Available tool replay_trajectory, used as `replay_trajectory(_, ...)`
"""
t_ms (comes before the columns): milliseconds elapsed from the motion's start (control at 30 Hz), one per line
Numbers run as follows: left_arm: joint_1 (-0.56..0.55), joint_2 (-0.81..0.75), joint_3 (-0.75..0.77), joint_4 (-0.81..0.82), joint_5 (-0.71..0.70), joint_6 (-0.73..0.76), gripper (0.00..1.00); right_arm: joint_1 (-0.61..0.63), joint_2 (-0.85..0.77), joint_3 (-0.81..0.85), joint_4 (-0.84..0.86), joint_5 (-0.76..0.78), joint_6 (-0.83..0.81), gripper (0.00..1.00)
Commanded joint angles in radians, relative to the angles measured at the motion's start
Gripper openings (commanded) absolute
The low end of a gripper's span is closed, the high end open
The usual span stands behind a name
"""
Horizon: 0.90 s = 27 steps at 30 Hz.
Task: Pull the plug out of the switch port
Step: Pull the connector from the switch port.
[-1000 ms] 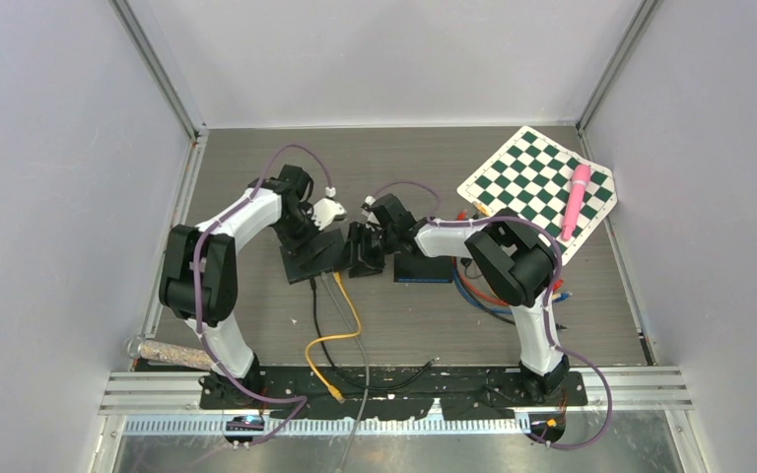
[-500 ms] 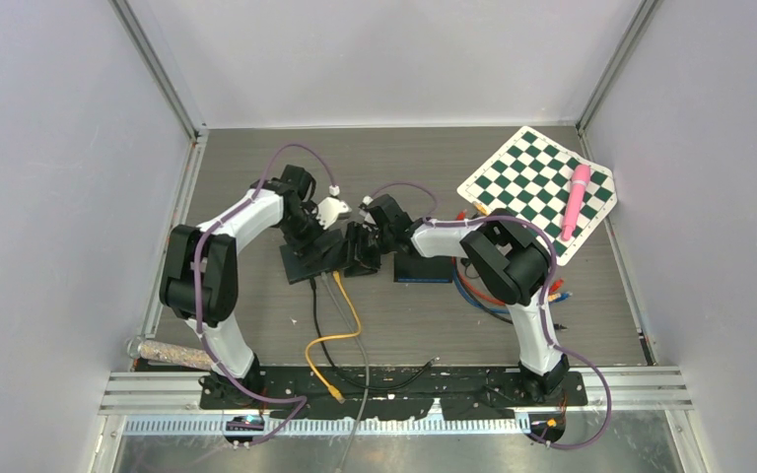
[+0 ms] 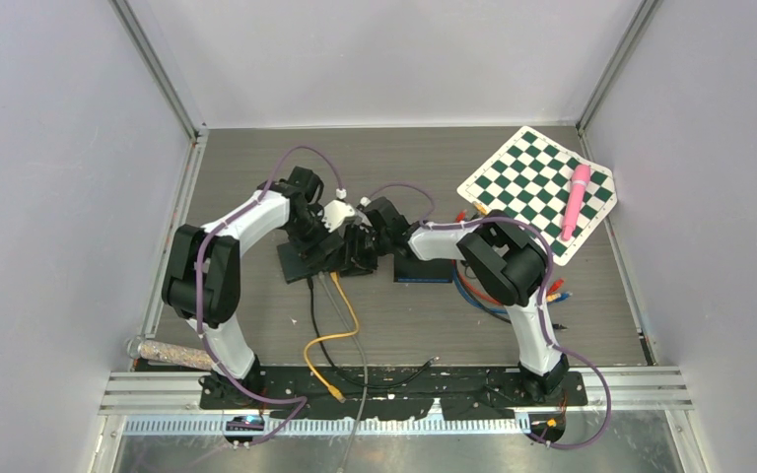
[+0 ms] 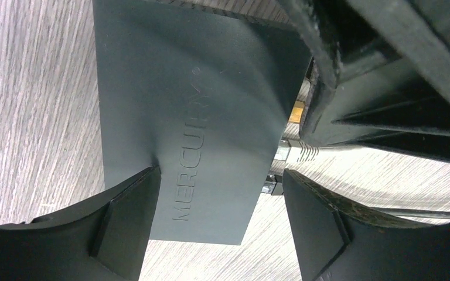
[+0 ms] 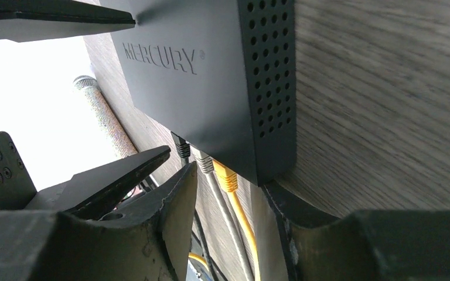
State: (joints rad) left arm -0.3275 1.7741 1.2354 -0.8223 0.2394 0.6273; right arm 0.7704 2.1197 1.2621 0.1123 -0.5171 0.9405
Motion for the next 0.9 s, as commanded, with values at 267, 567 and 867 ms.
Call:
replay_trajectory(267,-0.002,0.047,0.054,-0.086,-0.02,-0.031,0.7,0.021,0.017,0.006,0.004,0.08,0.007,0.46)
replay_trajectory(567,-0.008,0.061,0.079,-0.124,-0.044,-0.066,0.72,0.019,0.04,0.014,-0.001,0.083,0.018,0.4)
replay_trajectory(867,-0.062,0.034,0.03,-0.036,-0.152,-0.128,0.72,0.018,0.043,0.016,0.0,0.074,0.013,0.41)
